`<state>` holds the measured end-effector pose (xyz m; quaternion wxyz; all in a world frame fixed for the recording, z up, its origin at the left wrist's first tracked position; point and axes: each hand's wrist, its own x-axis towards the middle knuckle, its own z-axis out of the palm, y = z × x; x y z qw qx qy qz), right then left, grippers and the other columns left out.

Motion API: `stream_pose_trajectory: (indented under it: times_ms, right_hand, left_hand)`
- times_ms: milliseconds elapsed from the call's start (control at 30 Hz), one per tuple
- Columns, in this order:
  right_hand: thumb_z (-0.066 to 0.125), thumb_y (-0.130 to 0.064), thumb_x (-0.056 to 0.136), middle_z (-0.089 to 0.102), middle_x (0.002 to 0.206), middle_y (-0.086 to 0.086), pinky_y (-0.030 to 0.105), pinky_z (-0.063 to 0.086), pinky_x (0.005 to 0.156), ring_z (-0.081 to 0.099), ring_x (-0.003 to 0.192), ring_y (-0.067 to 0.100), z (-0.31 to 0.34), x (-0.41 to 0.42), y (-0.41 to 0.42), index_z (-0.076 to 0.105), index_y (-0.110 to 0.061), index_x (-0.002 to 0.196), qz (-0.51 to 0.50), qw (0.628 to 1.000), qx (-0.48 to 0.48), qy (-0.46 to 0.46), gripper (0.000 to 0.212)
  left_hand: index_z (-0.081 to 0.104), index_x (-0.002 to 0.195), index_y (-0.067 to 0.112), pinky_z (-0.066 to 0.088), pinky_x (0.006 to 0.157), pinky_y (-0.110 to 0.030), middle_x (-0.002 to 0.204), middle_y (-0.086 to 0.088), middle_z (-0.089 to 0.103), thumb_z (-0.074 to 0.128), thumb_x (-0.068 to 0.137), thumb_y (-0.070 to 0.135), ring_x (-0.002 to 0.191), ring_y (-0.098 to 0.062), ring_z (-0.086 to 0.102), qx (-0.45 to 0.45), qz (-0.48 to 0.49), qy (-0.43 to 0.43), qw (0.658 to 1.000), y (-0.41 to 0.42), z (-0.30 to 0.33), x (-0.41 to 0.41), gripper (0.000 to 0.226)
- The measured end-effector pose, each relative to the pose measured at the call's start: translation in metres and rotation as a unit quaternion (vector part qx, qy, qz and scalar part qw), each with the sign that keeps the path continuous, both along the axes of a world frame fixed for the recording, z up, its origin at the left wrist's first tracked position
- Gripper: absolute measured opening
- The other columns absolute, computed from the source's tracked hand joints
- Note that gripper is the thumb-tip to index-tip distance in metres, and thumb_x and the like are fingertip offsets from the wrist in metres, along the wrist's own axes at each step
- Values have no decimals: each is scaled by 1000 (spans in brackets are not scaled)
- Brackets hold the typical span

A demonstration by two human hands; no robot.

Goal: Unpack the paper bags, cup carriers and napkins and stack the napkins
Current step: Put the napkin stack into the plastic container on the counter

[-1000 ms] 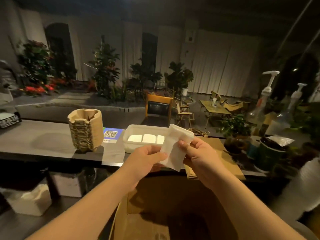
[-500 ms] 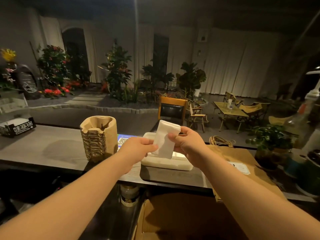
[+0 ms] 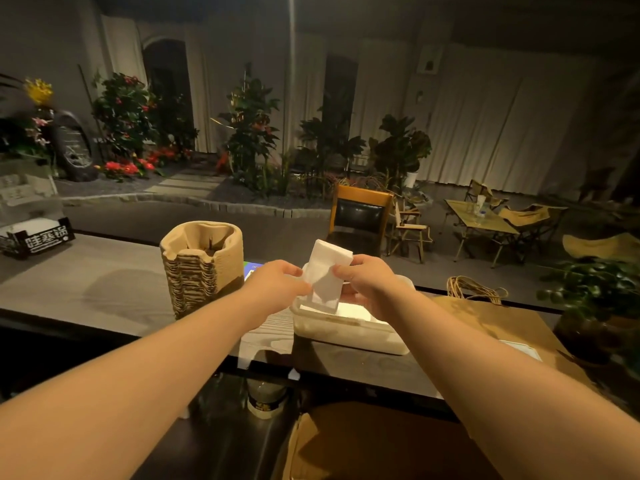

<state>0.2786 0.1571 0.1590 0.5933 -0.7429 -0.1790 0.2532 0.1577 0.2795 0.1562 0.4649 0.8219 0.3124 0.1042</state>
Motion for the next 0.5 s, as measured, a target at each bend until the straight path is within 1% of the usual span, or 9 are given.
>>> stream_pose_trajectory:
  times_ms: [100,133,167,233,300,367,400,433,500]
  right_hand:
    - [71,-12,95,66,108,7,30,61,65,69,95,24,-3,5,5,64,-14,109,-14,998,-60,-9,16]
    - [71,-11,95,66,106,7,29,61,64,69,92,23,-4,6,6,65,-12,107,-13,997,-73,-6,13]
    - [71,-10,94,67,106,8,31,63,68,69,91,23,-6,8,7,67,-11,104,-12,996,-86,-5,10]
    - [70,-6,95,67,107,11,38,64,81,68,96,27,-11,12,10,72,-9,97,-4,992,-124,-17,5]
    - [68,-7,95,69,105,13,43,62,88,69,100,30,-17,13,13,75,-8,92,5,985,-169,-38,7]
    - [70,-14,95,71,102,14,45,62,89,70,97,29,-23,13,17,76,-8,92,15,977,-201,-62,10]
    - [71,-18,95,72,99,13,44,62,88,71,94,28,-25,14,19,76,-7,91,18,973,-215,-77,13]
    - [71,-22,94,73,95,13,42,63,86,72,90,26,-27,14,19,76,-7,90,19,967,-233,-99,16]
    - [73,-25,92,74,86,12,37,63,80,73,81,24,-26,12,19,74,-7,88,4,953,-261,-157,18]
  left_hand:
    - [55,139,26,45,70,-25,115,5,56,74,94,27,102,-14,54,14,4,3,1000,1,-7,4,48]
    - [54,138,27,46,68,-25,115,5,57,75,93,28,102,-14,56,23,7,2,1000,1,-8,5,49]
    - [53,138,27,49,70,-25,117,4,60,77,92,28,104,-15,58,35,9,-1,999,2,-11,6,52]
    - [50,139,28,57,81,-30,118,2,66,79,89,28,105,-17,63,67,5,-5,998,4,-16,8,58]
    - [49,138,28,58,86,-32,114,3,67,80,88,27,103,-17,65,92,-4,-7,996,4,-22,10,59]
    - [50,136,28,55,82,-27,117,4,63,82,87,25,104,-16,62,111,-13,-14,994,3,-26,10,58]
    - [52,134,28,53,81,-26,121,5,59,82,86,25,106,-16,60,137,-14,-17,990,2,-27,10,57]
    - [54,131,28,53,83,-25,125,5,56,82,86,26,108,-15,58,173,-15,-21,985,2,-28,10,54]
    - [57,126,30,53,93,-29,131,6,51,80,88,29,114,-15,54,239,-16,-34,970,2,-31,11,45]
